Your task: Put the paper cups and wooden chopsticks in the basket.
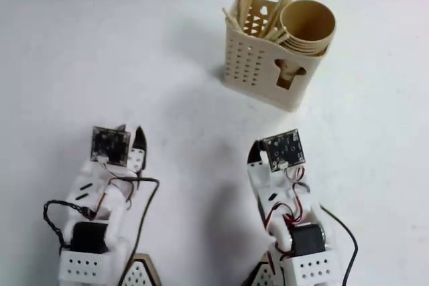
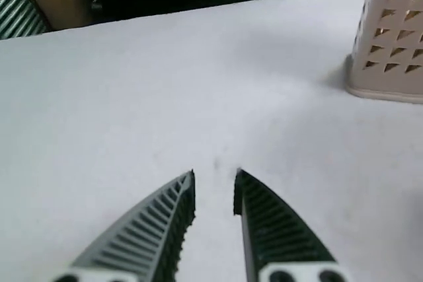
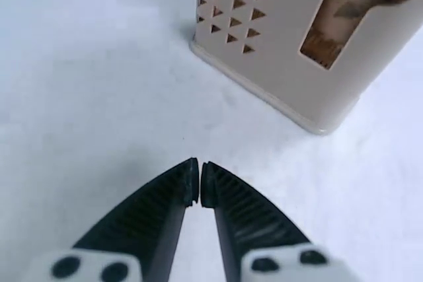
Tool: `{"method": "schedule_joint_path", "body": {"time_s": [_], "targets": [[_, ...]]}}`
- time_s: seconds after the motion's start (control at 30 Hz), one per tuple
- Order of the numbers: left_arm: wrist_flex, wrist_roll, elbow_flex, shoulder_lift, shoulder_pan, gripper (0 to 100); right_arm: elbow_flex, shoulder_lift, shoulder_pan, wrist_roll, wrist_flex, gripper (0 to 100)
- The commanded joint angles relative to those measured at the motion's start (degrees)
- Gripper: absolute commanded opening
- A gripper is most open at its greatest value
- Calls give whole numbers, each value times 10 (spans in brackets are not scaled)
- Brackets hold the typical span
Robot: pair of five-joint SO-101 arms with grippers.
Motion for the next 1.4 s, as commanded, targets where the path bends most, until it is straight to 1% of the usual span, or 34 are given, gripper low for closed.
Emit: {"method": "schedule_joint_path", "body": {"time_s": [0.0, 0.1, 0.3, 0.43, 0.63, 0.9, 1.37], "targets": [[-4, 2, -1, -5, 19, 116, 5, -4, 4, 6, 55, 20], [3, 2, 9, -4, 17, 113, 5, -4, 4, 6, 94, 21], [76, 2, 8, -4, 18, 113, 5, -4, 4, 7, 181, 19], [118, 2, 8, -4, 21, 113, 5, -5, 3, 6, 271, 20], [174, 2, 8, -4, 21, 113, 5, -9, 2, 7, 270, 19], [271, 2, 8, -4, 16, 113, 5, -9, 2, 7, 270, 19], [279, 4, 8, -4, 16, 113, 5, -9, 2, 7, 270, 19]]}}
